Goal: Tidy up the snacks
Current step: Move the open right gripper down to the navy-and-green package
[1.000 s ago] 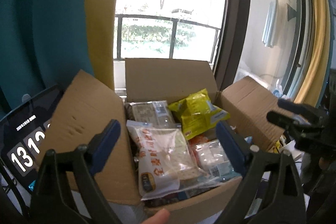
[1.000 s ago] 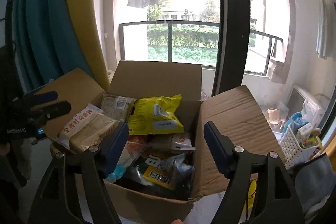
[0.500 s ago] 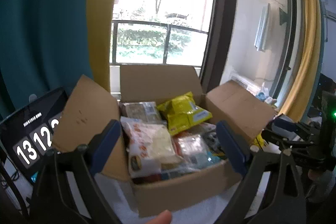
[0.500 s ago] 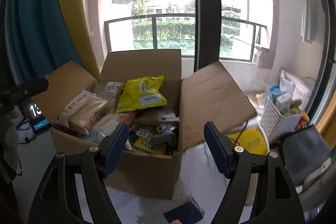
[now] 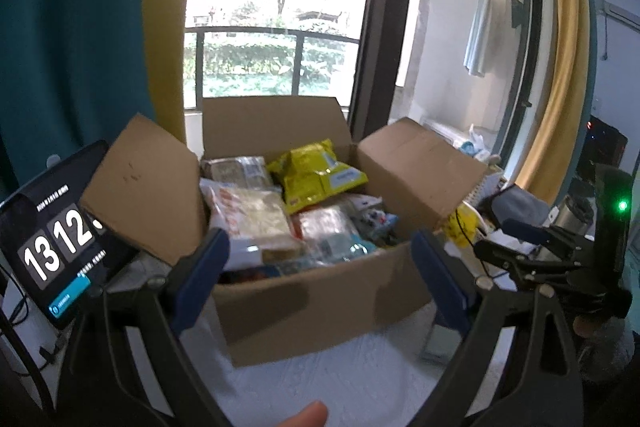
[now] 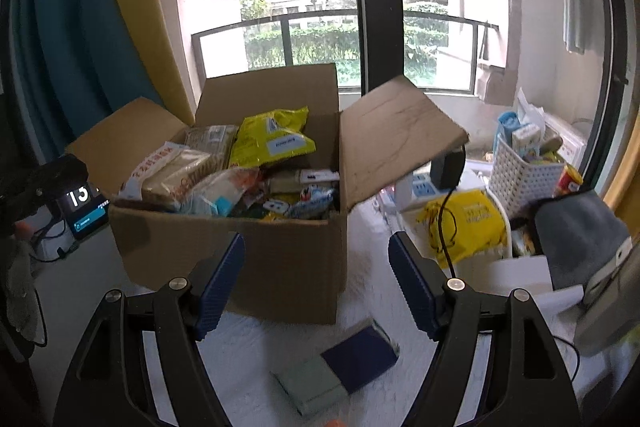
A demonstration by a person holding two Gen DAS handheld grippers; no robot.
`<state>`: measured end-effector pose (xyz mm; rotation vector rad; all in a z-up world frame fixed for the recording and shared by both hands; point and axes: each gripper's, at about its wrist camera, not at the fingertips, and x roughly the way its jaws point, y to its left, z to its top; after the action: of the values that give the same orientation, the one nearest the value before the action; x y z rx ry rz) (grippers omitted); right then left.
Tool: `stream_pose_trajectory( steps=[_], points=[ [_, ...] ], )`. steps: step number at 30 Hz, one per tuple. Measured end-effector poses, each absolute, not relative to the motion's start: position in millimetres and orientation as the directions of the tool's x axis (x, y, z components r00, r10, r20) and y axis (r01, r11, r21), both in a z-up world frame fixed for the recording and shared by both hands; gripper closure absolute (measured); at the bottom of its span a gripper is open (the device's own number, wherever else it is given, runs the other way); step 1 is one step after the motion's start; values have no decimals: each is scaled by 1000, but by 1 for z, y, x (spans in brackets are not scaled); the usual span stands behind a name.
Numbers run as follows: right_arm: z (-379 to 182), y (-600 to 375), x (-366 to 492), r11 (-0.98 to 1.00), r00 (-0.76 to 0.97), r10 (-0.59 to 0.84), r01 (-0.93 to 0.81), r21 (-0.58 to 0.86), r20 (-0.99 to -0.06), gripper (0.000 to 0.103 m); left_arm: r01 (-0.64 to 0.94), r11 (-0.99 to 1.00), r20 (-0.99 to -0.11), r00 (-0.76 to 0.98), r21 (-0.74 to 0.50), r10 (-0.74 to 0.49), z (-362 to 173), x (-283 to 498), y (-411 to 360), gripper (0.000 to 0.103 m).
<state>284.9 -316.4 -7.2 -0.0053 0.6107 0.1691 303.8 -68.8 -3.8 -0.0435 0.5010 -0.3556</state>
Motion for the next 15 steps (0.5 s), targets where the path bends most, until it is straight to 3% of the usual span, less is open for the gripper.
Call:
stream_pose_trajectory(
  steps=[9,15],
  points=[
    [-32,-328,270,987,780,158,-135,83,-605,25,361,924,-519,770,-127,-372,-29,289,-85,10],
    [-68,-334,266,984,716,175,-115,133,-675,24,367,921,-561,739,-132,-374,-47,286,-90,10]
  ],
)
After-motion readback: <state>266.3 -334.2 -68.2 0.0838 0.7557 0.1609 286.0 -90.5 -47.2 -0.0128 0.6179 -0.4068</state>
